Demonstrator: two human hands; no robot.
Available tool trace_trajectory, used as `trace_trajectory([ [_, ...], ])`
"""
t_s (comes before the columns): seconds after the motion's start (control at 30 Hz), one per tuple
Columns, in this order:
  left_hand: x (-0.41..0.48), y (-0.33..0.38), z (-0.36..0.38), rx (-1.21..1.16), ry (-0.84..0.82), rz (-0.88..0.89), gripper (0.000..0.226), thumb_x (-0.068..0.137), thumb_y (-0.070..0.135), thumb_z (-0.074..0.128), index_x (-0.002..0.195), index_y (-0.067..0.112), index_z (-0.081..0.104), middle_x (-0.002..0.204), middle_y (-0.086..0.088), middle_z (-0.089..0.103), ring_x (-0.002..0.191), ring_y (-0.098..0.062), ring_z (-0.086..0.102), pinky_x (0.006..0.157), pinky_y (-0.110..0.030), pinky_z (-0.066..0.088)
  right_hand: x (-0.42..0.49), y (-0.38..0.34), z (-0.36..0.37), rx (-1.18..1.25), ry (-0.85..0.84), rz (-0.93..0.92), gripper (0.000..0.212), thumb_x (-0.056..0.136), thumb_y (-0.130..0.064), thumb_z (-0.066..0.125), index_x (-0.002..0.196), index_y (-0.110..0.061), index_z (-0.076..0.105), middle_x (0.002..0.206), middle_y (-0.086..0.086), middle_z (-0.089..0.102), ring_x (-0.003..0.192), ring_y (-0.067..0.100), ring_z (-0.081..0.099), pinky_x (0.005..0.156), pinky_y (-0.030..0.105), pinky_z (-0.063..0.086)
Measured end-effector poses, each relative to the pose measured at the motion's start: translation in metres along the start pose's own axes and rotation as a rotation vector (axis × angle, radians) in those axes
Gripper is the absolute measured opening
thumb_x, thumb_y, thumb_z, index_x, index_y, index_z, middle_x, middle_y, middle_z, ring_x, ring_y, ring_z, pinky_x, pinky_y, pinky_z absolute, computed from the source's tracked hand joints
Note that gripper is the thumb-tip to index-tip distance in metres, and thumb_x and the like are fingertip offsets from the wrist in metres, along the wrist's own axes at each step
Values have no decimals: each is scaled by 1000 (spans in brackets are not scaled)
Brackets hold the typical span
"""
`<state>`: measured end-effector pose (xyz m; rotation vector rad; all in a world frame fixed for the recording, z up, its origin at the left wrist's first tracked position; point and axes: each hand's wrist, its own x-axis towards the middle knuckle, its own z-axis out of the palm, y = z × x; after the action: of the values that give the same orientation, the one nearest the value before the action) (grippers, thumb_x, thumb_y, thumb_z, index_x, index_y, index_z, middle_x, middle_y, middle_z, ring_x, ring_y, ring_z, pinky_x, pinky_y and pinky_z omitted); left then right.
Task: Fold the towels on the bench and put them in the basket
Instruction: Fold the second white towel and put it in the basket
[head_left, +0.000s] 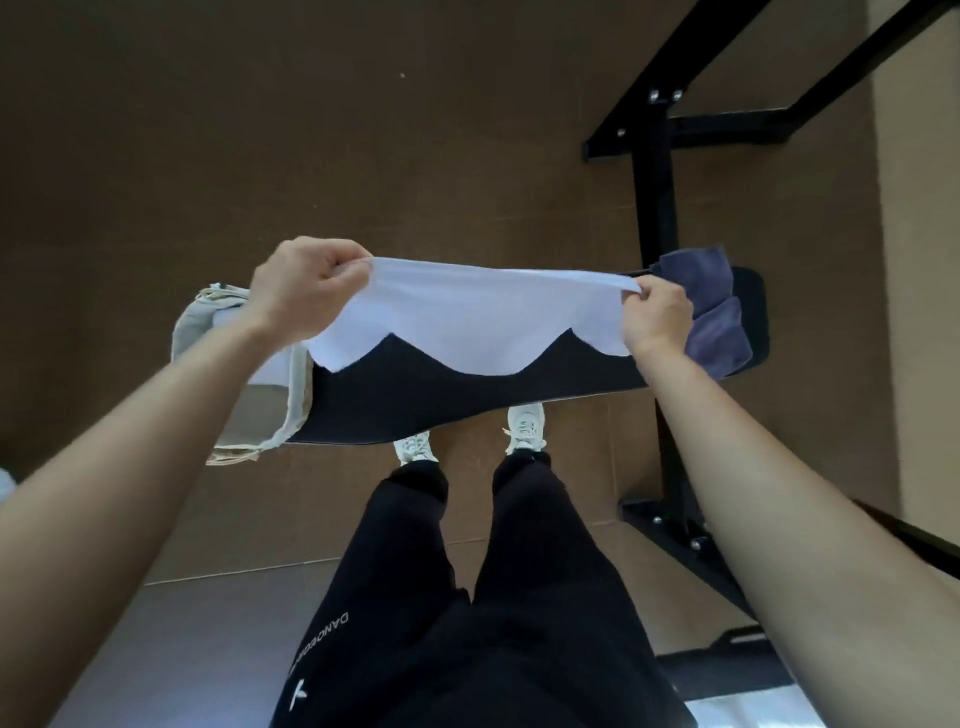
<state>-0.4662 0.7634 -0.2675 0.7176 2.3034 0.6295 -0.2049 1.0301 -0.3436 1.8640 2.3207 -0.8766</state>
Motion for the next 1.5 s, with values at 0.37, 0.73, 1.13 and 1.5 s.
trace_trajectory([
  [0.37,8,-55,36,48,253,59,17,93,37,72,99,22,66,77,-1,61,73,-22,56,70,-36,46,33,8,8,189,156,-342,18,94,-17,66,104,-5,75,105,7,72,97,19,64,82,5,40],
  [0.73,-8,-195,234,246,-200,-321,8,101,34,62,103,28,65,99,3,65,87,-25,63,70,-38,48,9,168,160,-164,-355,-63,22,98,-17,59,114,-9,72,127,11,62,121,29,57,98,31,41],
  [1.13,31,-198,334,258,-63,-442,71,92,31,66,154,25,33,162,-11,23,139,-42,29,104,-51,43,36,163,246,-421,-388,-268,71,89,-29,73,152,-27,38,162,7,24,140,37,33,98,51,48],
  [1.5,22,-216,343,158,86,-605,77,93,41,64,157,16,31,149,-15,36,131,-37,49,108,-48,41,50,175,263,-448,-478,-51,120,80,-49,82,156,-54,-11,168,-4,-28,154,43,-20,115,75,20],
])
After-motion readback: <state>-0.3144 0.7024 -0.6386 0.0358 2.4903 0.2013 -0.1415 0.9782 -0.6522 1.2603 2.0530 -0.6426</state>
